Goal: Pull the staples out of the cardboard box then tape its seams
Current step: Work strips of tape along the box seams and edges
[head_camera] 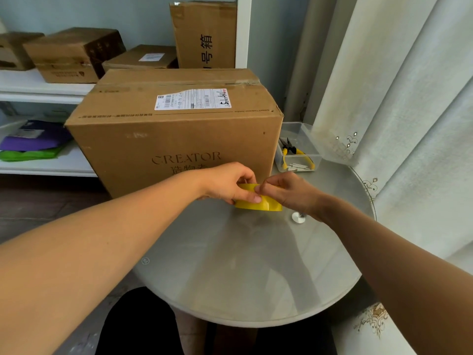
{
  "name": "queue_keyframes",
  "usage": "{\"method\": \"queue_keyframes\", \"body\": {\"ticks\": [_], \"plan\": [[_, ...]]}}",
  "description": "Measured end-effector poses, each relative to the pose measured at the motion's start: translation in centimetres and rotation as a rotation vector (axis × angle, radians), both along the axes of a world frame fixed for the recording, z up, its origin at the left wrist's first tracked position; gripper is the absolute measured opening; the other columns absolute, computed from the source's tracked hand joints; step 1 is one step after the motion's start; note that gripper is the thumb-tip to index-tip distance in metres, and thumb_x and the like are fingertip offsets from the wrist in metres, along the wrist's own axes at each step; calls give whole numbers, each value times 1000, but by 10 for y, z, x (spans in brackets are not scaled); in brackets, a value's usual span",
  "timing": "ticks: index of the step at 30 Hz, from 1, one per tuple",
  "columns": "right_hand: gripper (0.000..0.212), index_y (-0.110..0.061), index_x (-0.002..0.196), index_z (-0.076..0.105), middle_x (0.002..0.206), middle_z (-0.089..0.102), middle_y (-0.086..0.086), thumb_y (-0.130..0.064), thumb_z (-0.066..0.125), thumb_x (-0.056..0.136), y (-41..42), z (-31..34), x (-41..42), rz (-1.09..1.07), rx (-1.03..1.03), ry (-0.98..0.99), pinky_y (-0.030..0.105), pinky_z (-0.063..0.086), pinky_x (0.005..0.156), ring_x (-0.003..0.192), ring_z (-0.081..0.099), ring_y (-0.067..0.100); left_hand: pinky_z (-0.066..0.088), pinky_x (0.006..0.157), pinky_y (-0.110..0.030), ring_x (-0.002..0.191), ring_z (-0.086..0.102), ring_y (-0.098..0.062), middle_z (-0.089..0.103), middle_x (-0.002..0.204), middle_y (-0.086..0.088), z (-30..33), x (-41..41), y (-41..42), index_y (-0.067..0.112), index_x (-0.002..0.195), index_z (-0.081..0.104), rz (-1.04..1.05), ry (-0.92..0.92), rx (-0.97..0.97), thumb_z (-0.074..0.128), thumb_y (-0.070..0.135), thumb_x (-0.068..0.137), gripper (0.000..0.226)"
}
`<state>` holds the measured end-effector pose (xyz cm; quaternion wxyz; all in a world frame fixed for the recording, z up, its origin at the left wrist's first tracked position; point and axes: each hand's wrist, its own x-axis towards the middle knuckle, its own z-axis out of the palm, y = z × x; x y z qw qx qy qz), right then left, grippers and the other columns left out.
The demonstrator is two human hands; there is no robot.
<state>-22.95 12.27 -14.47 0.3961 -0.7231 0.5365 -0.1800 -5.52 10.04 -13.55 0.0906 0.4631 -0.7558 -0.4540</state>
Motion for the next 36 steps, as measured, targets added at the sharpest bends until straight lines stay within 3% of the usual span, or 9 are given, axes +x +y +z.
{"method": "queue_keyframes", "body": {"ticks": [5,11,17,20,23,27,31,33,36], "plan": [[30,-16,71,54,71,45,1,-19,41,98,3,1,-3,28,1,-20,28,35,66,68,42,10,55,79,-32,86,55,-13,56,88,1,2,-3,-4,21,81,57,12,2,-6,70,23,83,13],[29,-11,101,61,96,53,14,-31,40,99,4,4,-8,24,52,-55,45,45,88,89,50,20,57,79,-32,93,58,-16,58,97,-2,5,-5,-8,22,85,58,7,-9,4,69,25,83,11],[24,-19,121,51,112,49,3,-24,36,102,1,1,-11,-80,119,-110,31,42,92,105,48,18,57,76,-28,93,59,-13,59,103,-3,6,-5,-13,20,95,58,-7,-32,7,67,26,85,14],[21,-18,110,53,99,53,1,-10,36,101,1,-1,-12,-86,139,-177,30,45,86,96,51,16,57,76,-27,92,60,-12,59,104,-2,6,-5,-15,20,95,58,5,-27,34,67,26,85,14],[39,-14,92,61,88,59,5,12,33,92,2,-6,-17,-17,167,-243,25,51,77,81,57,13,56,80,-29,89,58,-10,58,98,2,4,-3,-16,22,91,57,15,-6,54,67,23,85,12],[32,-15,97,62,96,61,6,10,42,91,1,-3,-20,-8,237,-339,24,51,80,86,58,14,53,86,-29,95,55,-10,55,107,-1,3,6,-15,23,95,56,1,23,135,65,19,87,13],[20,-12,104,66,103,68,9,-3,64,87,0,-1,-22,-4,236,-306,25,54,83,87,64,14,47,100,-37,115,53,-21,49,131,-10,-3,13,-11,21,100,58,39,143,243,66,8,85,22],[17,-10,101,69,102,70,13,-11,69,84,0,-4,-19,-51,200,-290,34,54,87,87,64,16,50,88,-25,103,56,-15,55,119,-8,-4,9,-8,20,100,58,8,107,180,71,10,82,25],[13,-10,91,71,94,71,15,-20,72,82,0,-5,-13,-123,122,-293,37,55,79,80,64,16,37,59,-16,72,47,-5,52,82,5,-2,-5,-2,21,89,56,-29,-64,-31,77,29,76,26]]}}
